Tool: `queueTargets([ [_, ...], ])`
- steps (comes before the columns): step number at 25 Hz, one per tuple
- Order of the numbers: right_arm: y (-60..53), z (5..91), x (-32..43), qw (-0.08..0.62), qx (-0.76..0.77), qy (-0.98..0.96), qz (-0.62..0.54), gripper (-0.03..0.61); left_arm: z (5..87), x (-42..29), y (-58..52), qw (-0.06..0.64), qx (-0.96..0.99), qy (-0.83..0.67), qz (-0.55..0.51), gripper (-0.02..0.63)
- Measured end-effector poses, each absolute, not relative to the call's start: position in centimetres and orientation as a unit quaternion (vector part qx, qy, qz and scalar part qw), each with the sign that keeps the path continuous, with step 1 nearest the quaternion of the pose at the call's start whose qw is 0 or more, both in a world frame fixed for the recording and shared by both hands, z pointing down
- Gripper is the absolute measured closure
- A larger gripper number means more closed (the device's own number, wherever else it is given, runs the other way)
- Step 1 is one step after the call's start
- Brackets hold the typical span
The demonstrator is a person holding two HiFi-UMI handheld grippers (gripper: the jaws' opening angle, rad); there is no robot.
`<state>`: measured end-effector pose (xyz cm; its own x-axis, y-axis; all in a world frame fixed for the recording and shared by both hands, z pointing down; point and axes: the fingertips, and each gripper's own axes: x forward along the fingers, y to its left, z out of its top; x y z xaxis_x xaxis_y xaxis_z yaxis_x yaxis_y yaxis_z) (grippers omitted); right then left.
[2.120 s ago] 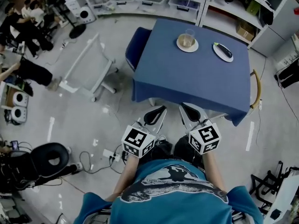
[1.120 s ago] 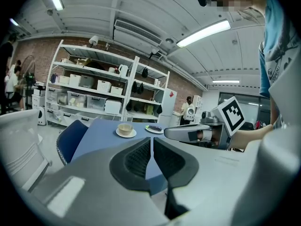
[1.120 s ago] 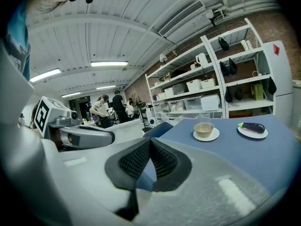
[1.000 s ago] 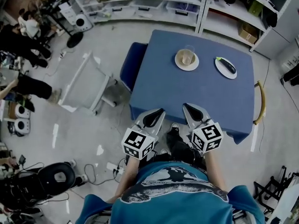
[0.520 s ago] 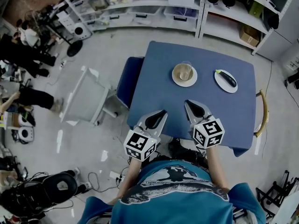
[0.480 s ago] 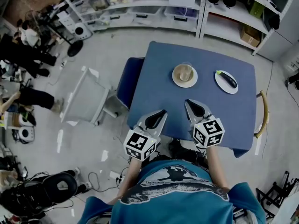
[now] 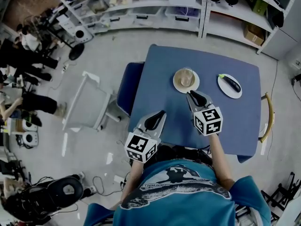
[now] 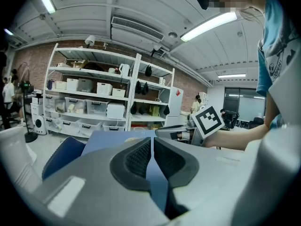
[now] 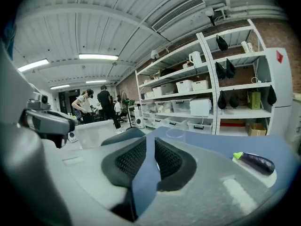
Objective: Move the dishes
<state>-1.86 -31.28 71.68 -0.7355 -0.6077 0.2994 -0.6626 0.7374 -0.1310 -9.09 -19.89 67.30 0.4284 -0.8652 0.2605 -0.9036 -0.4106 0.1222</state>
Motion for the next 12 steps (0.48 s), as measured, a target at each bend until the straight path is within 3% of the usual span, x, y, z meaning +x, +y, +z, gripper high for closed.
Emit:
queueTargets([
  [5,-35.6,74.2,-1.7,0.154,0.355,-0.916,0.108,0.441,68.2,-9.2,-19.8,0.140,0.826,-0.540,0.080,0.581],
  [9,-38.4,76.5,-2.1,0.173,0.365,-0.908,0.114,0.305,68.3,-9.5,-19.7,0.142,0.820,-0.548,0.083,0.581],
  [12,-40.2,78.2,-2.9,0.182,0.371,-0.902,0.126,0.276,68.3,-9.9,-19.6,0.146,0.815,-0.555,0.084,0.581],
])
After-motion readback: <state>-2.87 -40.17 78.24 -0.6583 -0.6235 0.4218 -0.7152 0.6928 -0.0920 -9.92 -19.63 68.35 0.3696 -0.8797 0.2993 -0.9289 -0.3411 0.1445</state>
